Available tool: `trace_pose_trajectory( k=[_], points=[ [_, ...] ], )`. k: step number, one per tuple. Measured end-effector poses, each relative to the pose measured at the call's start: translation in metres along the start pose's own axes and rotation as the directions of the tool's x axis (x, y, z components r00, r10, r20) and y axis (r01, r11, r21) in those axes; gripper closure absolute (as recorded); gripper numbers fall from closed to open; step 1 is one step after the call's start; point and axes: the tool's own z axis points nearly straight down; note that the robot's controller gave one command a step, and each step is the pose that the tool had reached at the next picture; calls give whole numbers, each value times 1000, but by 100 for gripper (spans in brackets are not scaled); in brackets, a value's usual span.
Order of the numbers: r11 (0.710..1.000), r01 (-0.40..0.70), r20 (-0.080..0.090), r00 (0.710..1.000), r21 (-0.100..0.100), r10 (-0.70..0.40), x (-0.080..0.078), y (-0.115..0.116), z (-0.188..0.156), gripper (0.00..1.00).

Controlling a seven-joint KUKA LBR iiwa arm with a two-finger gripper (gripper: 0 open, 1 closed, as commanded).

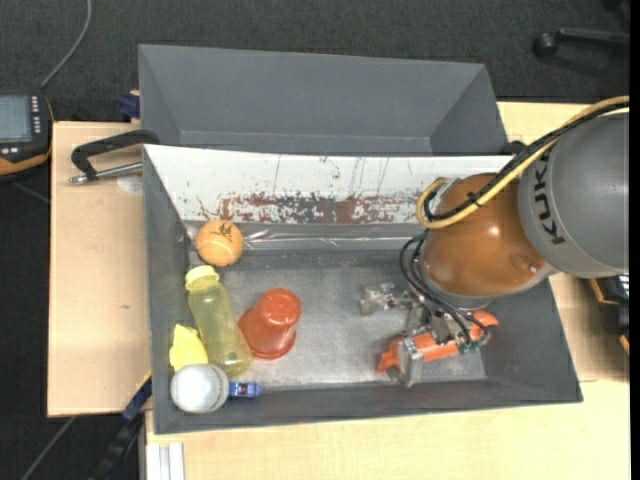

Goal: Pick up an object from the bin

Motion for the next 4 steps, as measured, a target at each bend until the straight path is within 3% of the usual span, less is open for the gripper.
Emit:
trace_pose_trajectory(
  k=[1,2,3,4],
  points=[
    [991,134,1,991,3,-134,8,-27,0,0],
    [910,415,3,910,2,-415,-3,-25,0,0],
    [722,692,4,722,4,-692,-8,-19,0,100],
    [722,692,3,722,3,-692,-8,-19,0,100]
  ],
)
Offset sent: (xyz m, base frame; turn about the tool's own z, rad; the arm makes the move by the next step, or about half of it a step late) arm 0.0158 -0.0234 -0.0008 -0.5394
